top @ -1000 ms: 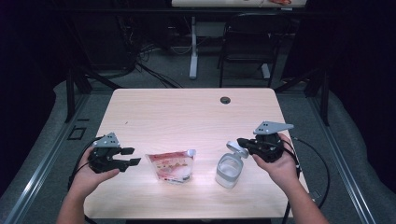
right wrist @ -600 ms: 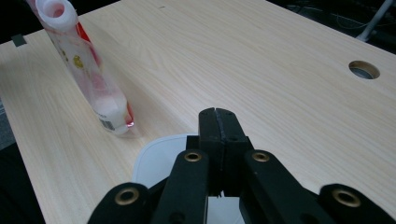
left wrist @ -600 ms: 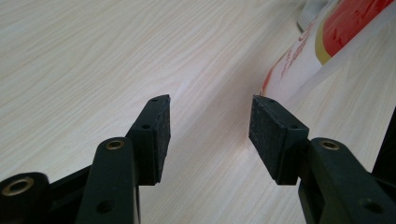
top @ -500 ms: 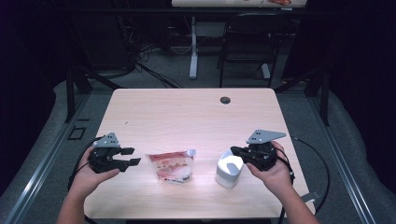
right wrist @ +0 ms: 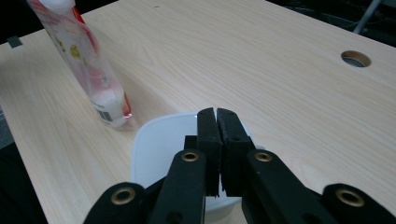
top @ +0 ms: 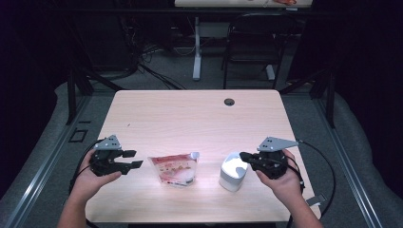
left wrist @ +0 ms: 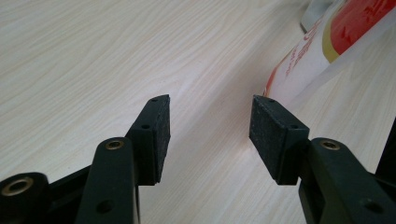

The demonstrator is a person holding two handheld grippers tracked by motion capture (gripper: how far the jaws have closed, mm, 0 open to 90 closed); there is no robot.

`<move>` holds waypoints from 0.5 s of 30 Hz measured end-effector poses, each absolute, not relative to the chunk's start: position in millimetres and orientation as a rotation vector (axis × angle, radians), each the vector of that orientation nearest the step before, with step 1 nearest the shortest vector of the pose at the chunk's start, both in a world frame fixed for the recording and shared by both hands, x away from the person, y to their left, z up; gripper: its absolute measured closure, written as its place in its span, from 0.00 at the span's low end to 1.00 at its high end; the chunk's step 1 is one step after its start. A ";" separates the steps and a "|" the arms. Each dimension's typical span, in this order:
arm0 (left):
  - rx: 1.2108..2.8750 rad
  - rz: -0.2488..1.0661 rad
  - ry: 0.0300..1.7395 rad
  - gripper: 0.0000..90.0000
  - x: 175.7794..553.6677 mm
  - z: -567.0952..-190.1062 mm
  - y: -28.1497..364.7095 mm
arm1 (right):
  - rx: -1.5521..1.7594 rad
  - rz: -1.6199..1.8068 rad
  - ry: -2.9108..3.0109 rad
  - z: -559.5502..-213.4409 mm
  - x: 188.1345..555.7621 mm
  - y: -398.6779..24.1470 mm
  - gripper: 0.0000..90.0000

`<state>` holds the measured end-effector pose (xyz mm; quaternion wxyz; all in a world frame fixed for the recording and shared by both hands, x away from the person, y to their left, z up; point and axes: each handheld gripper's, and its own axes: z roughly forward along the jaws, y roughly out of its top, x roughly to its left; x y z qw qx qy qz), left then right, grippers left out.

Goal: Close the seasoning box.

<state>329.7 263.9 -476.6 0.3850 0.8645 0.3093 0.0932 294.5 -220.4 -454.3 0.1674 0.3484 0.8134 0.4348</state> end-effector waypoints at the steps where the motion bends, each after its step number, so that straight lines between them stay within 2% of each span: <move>1: 2.204 0.235 0.789 0.54 329.8 -476.6 264.1 | 0.998 1.239 2.310 -454.8 293.7 -223.4 0.98; 15: 2.211 0.230 0.794 0.54 330.5 -479.7 261.8 | 1.163 1.219 2.182 -479.8 279.2 -264.8 0.95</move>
